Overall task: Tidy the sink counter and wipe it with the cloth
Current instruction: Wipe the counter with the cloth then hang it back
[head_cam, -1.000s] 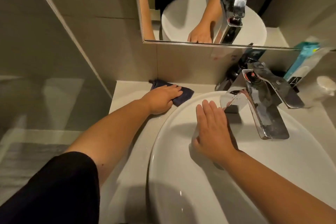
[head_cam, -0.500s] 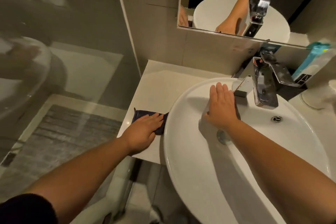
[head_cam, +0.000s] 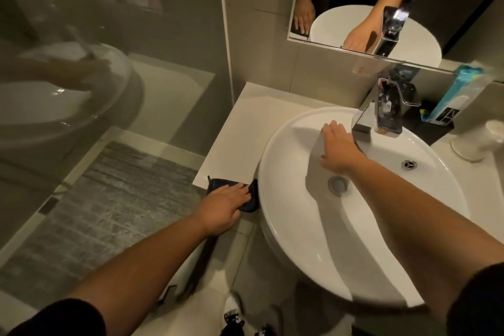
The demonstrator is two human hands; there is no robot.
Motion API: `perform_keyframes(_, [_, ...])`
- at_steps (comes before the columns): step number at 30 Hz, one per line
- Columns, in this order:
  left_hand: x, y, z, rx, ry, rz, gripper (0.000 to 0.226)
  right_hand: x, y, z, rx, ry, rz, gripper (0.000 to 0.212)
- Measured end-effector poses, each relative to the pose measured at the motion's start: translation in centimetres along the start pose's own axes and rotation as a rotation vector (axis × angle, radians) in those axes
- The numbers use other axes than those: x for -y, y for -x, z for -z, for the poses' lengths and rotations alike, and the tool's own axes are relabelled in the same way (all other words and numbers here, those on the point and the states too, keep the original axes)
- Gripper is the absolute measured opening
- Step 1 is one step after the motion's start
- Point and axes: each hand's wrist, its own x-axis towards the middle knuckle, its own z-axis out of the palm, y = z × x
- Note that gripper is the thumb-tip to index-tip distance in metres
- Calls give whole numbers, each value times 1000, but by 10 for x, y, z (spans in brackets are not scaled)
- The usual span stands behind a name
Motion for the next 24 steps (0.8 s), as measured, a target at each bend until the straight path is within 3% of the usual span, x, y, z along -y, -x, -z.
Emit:
perform_keyframes(5, [-11, 13, 3, 48, 23, 47, 48, 11, 56, -21, -119, -205, 47, 53])
perform_keyframes(7, [-17, 24, 3, 91, 86, 102, 47, 20, 80, -28, -53, -243, 84, 47])
perform_keyframes(11, [-47, 53, 12, 91, 573, 336, 26, 42, 127, -33, 64, -494, 76, 37])
perform_keyframes(13, [-69, 63, 22, -28, 851, 454, 22, 56, 147, -31, 90, -659, 75, 33])
perform_keyframes(15, [-89, 69, 34, -153, 926, 490, 27, 67, 165, -23, 116, -846, 24, 37])
perform_keyframes(20, [-128, 83, 65, -224, 632, 258, 34, 85, 195, 12, 192, -1295, -147, 56])
perform_keyframes(24, [-146, 93, 80, -323, 237, -1, 50, 95, 210, 40, 81, -1259, -158, 59])
